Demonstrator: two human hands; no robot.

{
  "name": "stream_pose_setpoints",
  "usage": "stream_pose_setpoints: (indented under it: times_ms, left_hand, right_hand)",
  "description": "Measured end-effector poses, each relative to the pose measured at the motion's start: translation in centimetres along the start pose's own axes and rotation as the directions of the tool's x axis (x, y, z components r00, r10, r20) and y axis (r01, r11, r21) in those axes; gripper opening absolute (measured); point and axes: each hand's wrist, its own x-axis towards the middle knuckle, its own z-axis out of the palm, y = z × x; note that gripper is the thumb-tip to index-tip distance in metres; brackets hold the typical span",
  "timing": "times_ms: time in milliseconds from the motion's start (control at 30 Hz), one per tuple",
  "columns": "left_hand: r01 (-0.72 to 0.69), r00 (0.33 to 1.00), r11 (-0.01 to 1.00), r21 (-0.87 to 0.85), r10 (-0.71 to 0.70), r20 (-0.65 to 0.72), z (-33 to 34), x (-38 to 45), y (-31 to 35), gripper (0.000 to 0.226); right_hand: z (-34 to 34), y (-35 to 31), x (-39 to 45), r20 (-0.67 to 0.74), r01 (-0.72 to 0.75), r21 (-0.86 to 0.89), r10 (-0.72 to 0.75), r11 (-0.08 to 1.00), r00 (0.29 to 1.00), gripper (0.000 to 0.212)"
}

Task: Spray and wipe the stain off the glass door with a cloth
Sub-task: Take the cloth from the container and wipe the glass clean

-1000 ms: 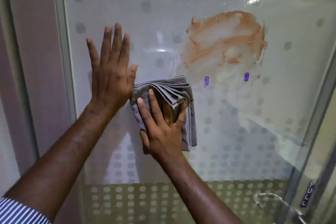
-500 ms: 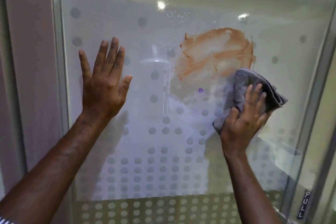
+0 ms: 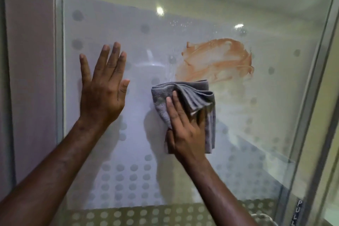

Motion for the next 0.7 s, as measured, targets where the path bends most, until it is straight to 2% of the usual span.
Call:
stream_pose_setpoints:
  times_ms: [100,167,200,267,333,367,433,600,633,700]
  left_hand:
    - [-0.004,1.0,1.0,-0.009,0.004,-0.006,0.0,0.0,0.1,0.057]
    - [-0.001,1.0,1.0,-0.013,0.001,-0.003,0.0,0.0,0.1,0.057]
    - [0.0,1.0,1.0,-0.013,0.0,-0.002,0.0,0.0,0.1,0.058]
    - [0.0,1.0,1.0,-0.013,0.0,-0.004,0.0,0.0,0.1,0.058]
    - [0.001,1.0,1.0,-0.019,-0.001,-0.007,0.1,0.0,0.1,0.058]
    - [0.001,1.0,1.0,-0.021,-0.001,-0.009,0.1,0.0,0.1,0.058]
    - [0.001,1.0,1.0,-0.024,-0.001,-0.008,0.0,0.0,0.1,0.059]
    - [0.002,1.0,0.999,-0.036,-0.002,-0.005,-0.1,0.0,0.0,0.059]
    - [0.003,1.0,0.999,-0.036,-0.004,-0.005,-0.1,0.0,0.0,0.059]
    - [0.005,1.0,0.999,-0.038,-0.005,-0.004,-0.1,0.0,0.0,0.059]
  right_hand:
    - [-1.2,4.4,0.9,-0.125,-0.153,-0.021,0.149,0.988,0.981,0.069]
    - [-2.1,8.0,1.7,-0.205,-0.324,0.012,0.32,0.946,0.925,0.066]
    - [-2.6,9.7,2.2,-0.239,-0.427,0.055,0.427,0.903,0.872,0.065]
    - [-3.4,12.6,4.1,-0.278,-0.603,0.218,0.641,0.768,0.716,0.065]
    - [-3.9,13.8,6.4,-0.268,-0.663,0.388,0.767,0.64,0.583,0.065]
    - [-4.0,13.8,7.4,-0.263,-0.661,0.436,0.789,0.61,0.555,0.064]
    - [-3.8,12.8,8.2,-0.256,-0.649,0.454,0.787,0.611,0.562,0.064]
    - [-2.9,8.0,5.4,-0.18,-0.574,0.415,0.682,0.706,0.709,0.069]
    - [-3.0,7.3,4.9,-0.152,-0.562,0.448,0.679,0.695,0.718,0.069]
    - [-3.7,6.4,4.4,-0.086,-0.579,0.525,0.716,0.624,0.693,0.067]
